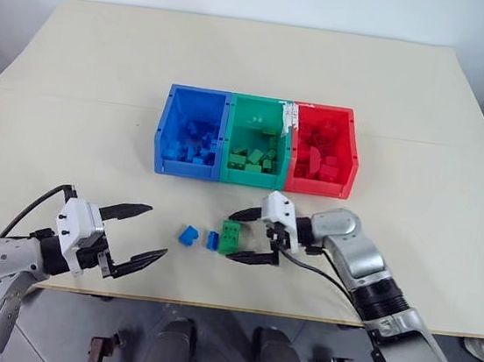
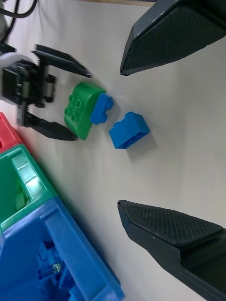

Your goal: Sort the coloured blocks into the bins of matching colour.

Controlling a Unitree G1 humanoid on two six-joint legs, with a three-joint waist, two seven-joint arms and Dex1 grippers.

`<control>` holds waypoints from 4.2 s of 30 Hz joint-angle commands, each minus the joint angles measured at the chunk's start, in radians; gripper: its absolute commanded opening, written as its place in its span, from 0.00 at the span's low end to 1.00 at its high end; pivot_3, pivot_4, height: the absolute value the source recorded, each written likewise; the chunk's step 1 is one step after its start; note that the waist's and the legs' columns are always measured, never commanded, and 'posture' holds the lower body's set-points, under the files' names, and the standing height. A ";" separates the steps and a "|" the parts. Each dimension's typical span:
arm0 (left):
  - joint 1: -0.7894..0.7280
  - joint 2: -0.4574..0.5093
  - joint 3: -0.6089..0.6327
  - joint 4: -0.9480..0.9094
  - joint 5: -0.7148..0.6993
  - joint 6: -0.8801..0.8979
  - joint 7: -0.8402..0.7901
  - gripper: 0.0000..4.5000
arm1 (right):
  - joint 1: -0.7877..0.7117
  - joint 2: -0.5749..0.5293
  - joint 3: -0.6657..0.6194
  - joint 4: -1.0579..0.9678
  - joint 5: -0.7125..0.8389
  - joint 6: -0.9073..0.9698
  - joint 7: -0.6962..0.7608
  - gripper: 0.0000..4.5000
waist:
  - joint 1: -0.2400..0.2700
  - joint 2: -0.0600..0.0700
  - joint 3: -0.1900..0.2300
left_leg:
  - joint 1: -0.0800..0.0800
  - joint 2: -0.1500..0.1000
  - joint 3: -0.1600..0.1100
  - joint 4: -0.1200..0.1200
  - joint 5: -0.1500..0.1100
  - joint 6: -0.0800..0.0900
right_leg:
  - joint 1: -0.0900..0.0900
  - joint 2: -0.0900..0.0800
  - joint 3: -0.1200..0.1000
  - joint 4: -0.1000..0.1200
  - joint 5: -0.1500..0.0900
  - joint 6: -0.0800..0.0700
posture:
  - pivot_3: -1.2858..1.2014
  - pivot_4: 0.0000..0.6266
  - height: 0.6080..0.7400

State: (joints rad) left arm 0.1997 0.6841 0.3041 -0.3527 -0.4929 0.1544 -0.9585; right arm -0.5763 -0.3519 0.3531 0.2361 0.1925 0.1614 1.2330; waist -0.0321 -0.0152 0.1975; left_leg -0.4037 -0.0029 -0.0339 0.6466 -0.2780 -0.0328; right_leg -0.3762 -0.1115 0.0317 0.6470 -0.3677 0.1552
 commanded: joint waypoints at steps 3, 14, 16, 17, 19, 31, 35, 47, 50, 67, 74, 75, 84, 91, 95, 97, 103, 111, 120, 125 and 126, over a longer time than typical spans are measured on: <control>0.008 0.014 0.033 -0.045 -0.035 0.007 -0.005 1.00 | -0.008 0.014 0.024 0.045 -0.081 -0.048 -0.065 0.99 | 0.001 0.000 0.000 | 0.000 0.000 0.000 0.000 0.000 0.000 | 0.000 0.000 0.000 0.000 0.000 0.000 | 0.52 0.24 1.00; -0.031 0.024 0.028 -0.022 -0.033 0.007 -0.017 1.00 | 0.016 -0.005 0.023 0.017 -0.053 -0.033 -0.027 0.75 | 0.001 -0.001 -0.001 | 0.001 0.000 0.000 0.000 0.000 0.000 | 0.001 0.000 0.000 0.001 0.000 0.000 | 0.52 0.24 1.00; -0.039 0.023 0.025 -0.018 -0.031 0.007 -0.017 1.00 | 0.011 -0.001 -0.002 0.011 -0.034 -0.027 -0.036 0.75 | 0.001 -0.001 -0.001 | 0.001 0.000 0.000 0.000 0.000 0.000 | 0.001 0.000 0.000 0.001 0.000 0.000 | 0.52 0.24 1.00; -0.043 0.022 0.023 -0.015 -0.030 0.005 -0.019 1.00 | 0.006 0.002 -0.017 0.015 -0.023 -0.045 -0.034 0.75 | 0.002 -0.001 -0.001 | 0.001 0.000 0.000 0.000 0.000 0.000 | 0.001 0.000 0.000 0.001 0.000 0.000 | 0.52 0.24 1.00; -0.049 0.020 0.018 -0.010 -0.027 0.002 -0.021 1.00 | -0.007 0.000 -0.051 0.009 0.011 -0.050 -0.021 0.75 | 0.002 -0.001 -0.001 | 0.001 0.000 0.000 0.000 0.000 0.000 | 0.001 0.000 0.000 0.001 0.000 0.000 | 0.52 0.24 1.00; -0.119 0.004 -0.039 0.016 -0.012 -0.008 -0.024 1.00 | -0.318 0.014 -0.285 0.243 0.069 -0.102 -0.187 0.75 | -0.004 -0.001 0.000 | 0.001 0.000 0.001 0.000 0.000 -0.001 | 0.000 0.001 0.000 0.001 0.000 0.000 | 0.52 0.24 1.00; -0.143 -0.001 -0.058 0.027 -0.007 -0.013 -0.020 1.00 | -0.421 0.045 -0.309 0.431 0.018 -0.197 -0.278 0.75 | -0.007 -0.001 0.000 | 0.001 0.000 0.001 -0.001 0.000 -0.001 | -0.001 0.001 0.000 0.000 0.000 0.000 | 0.52 0.24 1.00; -0.105 0.007 -0.023 0.044 -0.016 -0.022 -0.022 1.00 | -0.228 -0.102 -0.374 0.184 0.222 -0.148 0.091 0.99 | -0.016 0.000 0.000 | -0.001 -0.001 0.001 0.000 -0.002 0.003 | -0.001 -0.002 -0.002 0.005 0.000 0.000 | 0.52 0.24 1.00; -0.083 0.026 0.013 0.068 -0.017 -0.029 -0.039 1.00 | -0.095 -0.202 -0.412 0.071 0.294 -0.103 0.203 0.99 | -0.011 0.000 0.000 | -0.001 -0.001 0.001 0.000 -0.002 0.003 | 0.000 -0.002 -0.002 0.004 0.000 0.000 | 0.52 0.24 1.00; -0.002 0.066 0.049 0.003 -0.060 0.041 -0.085 1.00 | 0.226 -0.354 -0.499 -0.152 0.376 -0.065 0.233 0.99 | 0.009 0.000 0.000 | 0.001 0.001 0.005 0.001 -0.004 0.004 | 0.001 -0.002 0.000 -0.002 0.000 0.001 | 0.52 0.24 1.00; -0.210 0.066 -0.263 -0.128 0.071 0.205 0.020 1.00 | 0.248 -0.334 -0.489 -0.205 0.370 -0.057 0.183 0.99 | 0.021 0.000 0.000 | 0.000 0.000 0.005 0.002 -0.003 0.003 | 0.001 -0.002 0.000 -0.002 0.001 0.002 | 0.52 0.24 1.00; -0.239 0.069 -0.309 -0.129 0.098 0.218 0.022 1.00 | 0.249 -0.332 -0.486 -0.211 0.369 -0.054 0.177 0.99 | 0.022 0.000 0.000 | 0.000 -0.001 0.005 0.002 -0.003 0.003 | 0.001 -0.001 0.000 -0.002 0.001 0.002 | 0.52 0.24 1.00; -0.393 0.046 -0.489 -0.023 0.249 0.252 0.060 1.00 | 0.292 -0.337 -0.507 -0.287 0.388 -0.017 0.130 0.99 | 0.021 0.000 0.000 | 0.000 -0.001 0.005 0.002 -0.003 0.003 | 0.001 0.001 0.001 -0.002 0.001 0.002 | 0.52 0.24 1.00; -0.449 0.048 -0.538 0.056 0.281 0.234 -0.002 1.00 | 0.417 -0.389 -0.558 -0.373 0.430 -0.003 0.150 0.99 | 0.034 0.000 0.000 | 0.000 -0.002 0.005 0.003 -0.003 0.003 | 0.001 0.000 0.001 -0.002 0.001 0.002 | 0.52 0.24 1.00; -0.474 0.019 -0.556 0.098 0.295 0.204 -0.015 1.00 | 0.475 -0.410 -0.564 -0.421 0.444 -0.020 0.183 0.99 | 0.032 0.000 0.000 | 0.000 -0.002 0.005 0.004 -0.003 0.003 | 0.002 0.001 0.001 -0.002 0.001 0.002 | 0.52 0.24 1.00; -0.485 0.005 -0.560 0.115 0.301 0.195 -0.013 1.00 | 0.501 -0.415 -0.562 -0.449 0.450 -0.019 0.193 0.99 | 0.032 0.000 0.000 | 0.000 -0.002 0.005 0.004 -0.003 0.003 | 0.002 0.001 0.001 -0.001 0.001 0.002 | 0.52 0.24 1.00; -0.507 -0.021 -0.570 0.142 0.322 0.195 -0.006 1.00 | 0.529 -0.385 -0.547 -0.481 0.467 -0.044 0.209 0.99 | 0.032 0.000 0.000 | 0.000 -0.002 0.005 0.006 -0.003 0.003 | 0.003 0.001 0.001 -0.001 0.001 0.003 | 0.52 0.24 1.00; -0.497 -0.048 -0.537 0.144 0.307 0.151 -0.001 0.55 | 0.503 -0.372 -0.526 -0.432 0.441 -0.078 0.196 1.00 | 0.032 0.000 0.000 | 0.000 -0.002 0.004 0.006 -0.003 0.003 | 0.003 0.001 0.001 -0.001 0.001 0.003 | 0.52 0.24 1.00; -0.552 -0.170 -0.336 0.207 0.198 -0.022 0.077 0.33 | 0.482 -0.366 -0.511 -0.396 0.421 -0.093 0.193 1.00 | 0.033 0.000 0.000 | 0.000 -0.002 0.004 0.007 -0.003 0.003 | 0.002 0.001 0.000 0.000 0.001 0.003 | 0.52 0.24 1.00; -0.720 -0.186 -0.264 0.367 0.231 -0.070 0.158 0.33 | 0.462 -0.363 -0.516 -0.371 0.410 -0.097 0.184 1.00 | 0.035 0.000 0.000 | 0.000 -0.003 0.004 0.009 -0.003 0.003 | 0.002 0.001 0.000 0.001 0.002 0.003 | 0.52 0.24 1.00; -0.764 -0.184 -0.265 0.419 0.260 -0.081 0.183 0.33 | 0.456 -0.363 -0.518 -0.368 0.411 -0.096 0.181 1.00 | 0.036 0.000 0.000 | 0.000 -0.003 0.004 0.009 -0.003 0.003 | 0.003 0.001 0.000 0.001 0.002 0.003 | 0.52 0.24 1.00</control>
State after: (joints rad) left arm -0.5312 0.5020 0.0225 0.0270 -0.2594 0.1045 -0.8113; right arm -0.1102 -0.7186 -0.1551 -0.1234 0.5936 0.0786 1.4196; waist 0.0036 -0.0154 0.1975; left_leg -0.4043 -0.0061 -0.0294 0.6568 -0.2808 -0.0298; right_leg -0.3733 -0.1105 0.0314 0.6478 -0.3657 0.1590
